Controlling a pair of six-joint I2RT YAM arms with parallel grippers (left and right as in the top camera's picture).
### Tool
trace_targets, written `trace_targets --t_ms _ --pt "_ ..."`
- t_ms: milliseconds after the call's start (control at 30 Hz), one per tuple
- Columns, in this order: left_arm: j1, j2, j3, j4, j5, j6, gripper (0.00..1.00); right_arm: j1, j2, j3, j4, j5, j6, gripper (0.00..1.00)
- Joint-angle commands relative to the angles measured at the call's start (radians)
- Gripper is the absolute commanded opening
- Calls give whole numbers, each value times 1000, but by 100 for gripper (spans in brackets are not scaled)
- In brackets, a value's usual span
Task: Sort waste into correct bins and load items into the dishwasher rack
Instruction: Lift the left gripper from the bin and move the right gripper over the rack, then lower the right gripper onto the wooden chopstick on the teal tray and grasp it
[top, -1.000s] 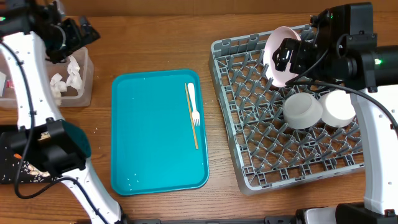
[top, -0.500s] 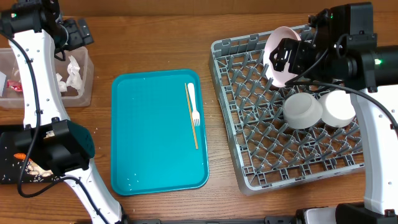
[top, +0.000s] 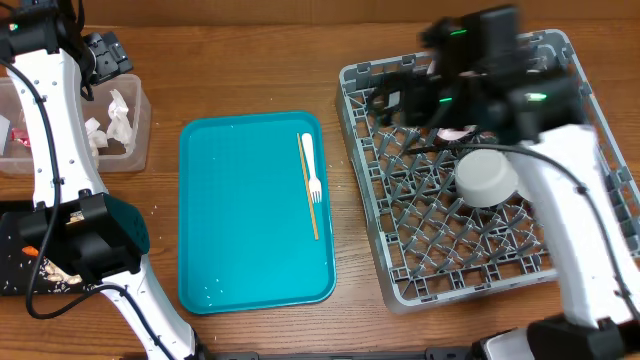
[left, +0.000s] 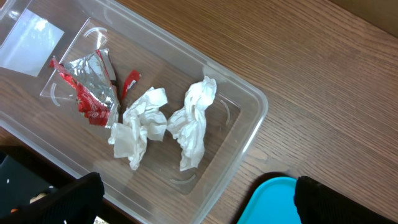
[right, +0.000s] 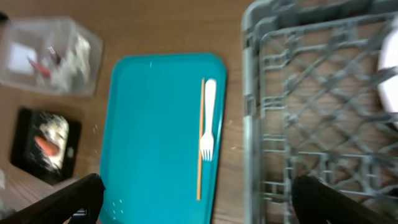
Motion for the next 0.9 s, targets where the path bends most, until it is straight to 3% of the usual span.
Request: trace_targets --t_ms 0,433,867 --pt "-1 -18 10 -1 -21 -17 100 102 84 22 22 142 82 100" --pt "-1 -18 10 -1 -20 -17 100 341 365 22 165 216 151 97" --pt "-1 -18 10 -1 -21 -17 100 381 514 22 224 283 180 94"
